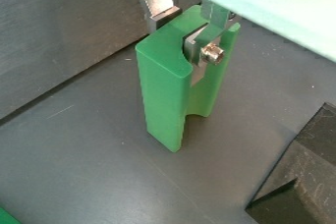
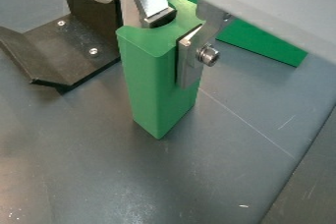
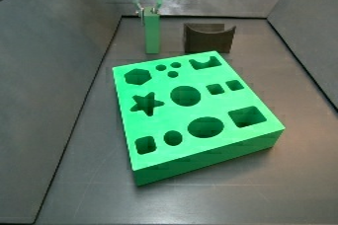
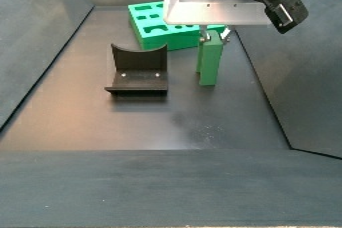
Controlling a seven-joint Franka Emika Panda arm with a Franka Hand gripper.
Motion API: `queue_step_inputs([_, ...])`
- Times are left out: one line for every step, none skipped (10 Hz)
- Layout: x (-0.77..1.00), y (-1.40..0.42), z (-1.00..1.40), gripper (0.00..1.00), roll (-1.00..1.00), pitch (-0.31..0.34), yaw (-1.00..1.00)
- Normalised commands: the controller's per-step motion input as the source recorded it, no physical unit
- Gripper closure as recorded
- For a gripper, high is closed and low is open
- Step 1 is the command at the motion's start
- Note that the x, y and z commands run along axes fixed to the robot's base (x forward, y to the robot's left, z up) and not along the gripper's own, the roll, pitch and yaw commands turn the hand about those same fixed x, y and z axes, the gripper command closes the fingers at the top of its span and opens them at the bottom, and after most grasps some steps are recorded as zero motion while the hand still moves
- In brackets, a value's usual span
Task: Pick up the arch object. Move up. Rotate the arch object. Move to above the board. Insert the arch object.
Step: Rotate the arch object.
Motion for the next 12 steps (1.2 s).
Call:
queue_step_inputs([0.0, 0.02, -0.23, 1.0, -0.13, -0.038, -0.02])
queue_step_inputs([0.0, 0.02, -0.23, 1.0, -0.13, -0.039, -0.02])
queue_step_inputs([0.0, 0.0, 0.0, 0.0, 0.07, -0.039, -0.02])
queue_step_inputs([0.0, 0.0, 1.0, 0.0, 0.06, -0.037, -0.01])
queue_step_inputs([-0.02, 0.0, 1.0, 0.0, 0.06, -0.015, -0.01])
queue_step_inputs([-0.03, -0.01, 0.99, 0.0, 0.06, 0.004, -0.01])
queue_step_inputs([-0.02, -0.01, 0.8, 0.0, 0.05, 0.028, -0.01])
queue_step_inputs([-0.01, -0.01, 0.57, 0.0, 0.04, 0.038, -0.01])
queue_step_inputs([-0.01, -0.01, 0.39, 0.0, 0.03, 0.042, 0.0])
queue_step_inputs([-0.01, -0.01, 0.27, 0.0, 0.03, 0.046, 0.0])
queue_step_inputs([0.0, 0.08, 0.0, 0.0, 0.0, 0.007, -1.0])
queue_step_inputs([0.02, 0.08, -0.04, 0.0, 0.0, 0.006, -1.0])
